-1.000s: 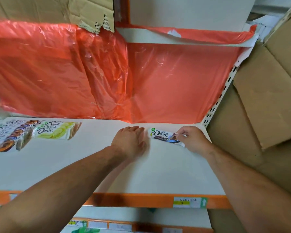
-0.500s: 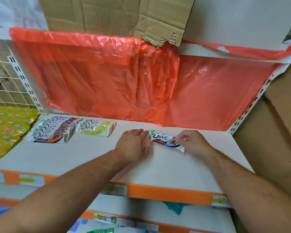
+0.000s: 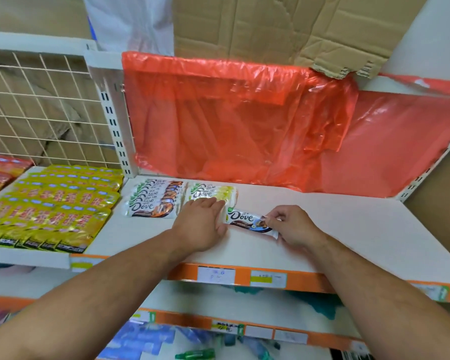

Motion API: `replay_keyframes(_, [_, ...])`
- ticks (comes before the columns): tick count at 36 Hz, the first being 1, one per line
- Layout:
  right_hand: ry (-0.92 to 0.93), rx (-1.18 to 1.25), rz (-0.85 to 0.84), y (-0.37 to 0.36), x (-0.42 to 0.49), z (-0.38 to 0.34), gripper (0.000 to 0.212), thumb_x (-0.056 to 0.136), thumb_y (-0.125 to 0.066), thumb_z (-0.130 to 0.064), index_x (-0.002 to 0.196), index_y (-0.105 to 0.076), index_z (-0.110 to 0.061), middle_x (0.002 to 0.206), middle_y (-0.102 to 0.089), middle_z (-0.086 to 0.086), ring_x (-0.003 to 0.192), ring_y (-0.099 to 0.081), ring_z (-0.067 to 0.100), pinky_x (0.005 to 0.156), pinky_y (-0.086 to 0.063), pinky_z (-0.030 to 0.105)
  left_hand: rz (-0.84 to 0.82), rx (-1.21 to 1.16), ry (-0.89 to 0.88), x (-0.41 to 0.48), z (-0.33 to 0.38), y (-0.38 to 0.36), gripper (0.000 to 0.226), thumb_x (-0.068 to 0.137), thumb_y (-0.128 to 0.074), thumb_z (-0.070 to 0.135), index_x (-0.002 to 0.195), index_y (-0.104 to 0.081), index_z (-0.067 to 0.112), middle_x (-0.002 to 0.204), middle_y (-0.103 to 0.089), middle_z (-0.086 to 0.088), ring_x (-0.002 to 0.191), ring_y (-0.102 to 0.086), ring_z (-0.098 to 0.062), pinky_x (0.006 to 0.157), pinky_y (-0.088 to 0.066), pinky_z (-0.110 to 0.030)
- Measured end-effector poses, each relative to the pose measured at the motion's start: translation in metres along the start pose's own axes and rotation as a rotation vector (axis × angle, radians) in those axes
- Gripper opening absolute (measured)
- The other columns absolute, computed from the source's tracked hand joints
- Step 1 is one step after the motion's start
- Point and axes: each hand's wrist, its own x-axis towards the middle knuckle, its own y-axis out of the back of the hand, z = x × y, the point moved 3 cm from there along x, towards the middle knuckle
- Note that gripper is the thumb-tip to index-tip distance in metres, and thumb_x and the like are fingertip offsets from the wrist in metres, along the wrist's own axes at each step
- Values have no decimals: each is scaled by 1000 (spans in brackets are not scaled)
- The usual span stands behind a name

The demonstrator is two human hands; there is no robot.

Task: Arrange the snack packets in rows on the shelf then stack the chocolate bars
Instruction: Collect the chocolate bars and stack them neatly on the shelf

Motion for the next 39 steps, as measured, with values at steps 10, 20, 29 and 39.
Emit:
replay_keyframes(10, [76, -18, -84, -37, 11, -41, 23, 91, -69, -17, 70, -65, -26, 84, -72, -5, 50, -59, -2, 64, -41, 23, 90, -73, 116, -30, -35, 17, 71, 88, -31, 60, 148, -40, 22, 151, -46, -4, 139, -40, -24, 114, -30, -40])
replay_keyframes(20, [143, 21, -206, -89, 23, -73, 18, 92, -69, -18, 74, -68, -23, 73, -71, -16, 47, -58, -4, 46, -37, 12, 162, -76, 226, -60, -83, 23, 73, 85, -26, 62, 131, -57, 15, 126, -63, -7, 117, -56, -30, 100, -43, -43])
replay_keyframes(29, [176, 19, -216, -137, 31, -119, 28, 94, -67, -14, 69, -62, -26, 81, -67, -9, 51, -58, -9, 52, -40, 16, 135, -52, 257, -71, -147, 30, 81, 81, -17, 58, 143, -50, 18, 144, -53, -8, 132, -48, -28, 111, -36, -44])
replay_keyframes(39, [141, -93, -74, -185, 38, -161, 14, 93, -66, -18, 79, -64, -19, 69, -56, -17, 65, -51, -3, 56, -36, 15, 120, -59, 120, -69, -220, 34, 75, 81, -20, 45, 139, -53, 12, 135, -60, -11, 121, -56, -34, 103, -44, -44])
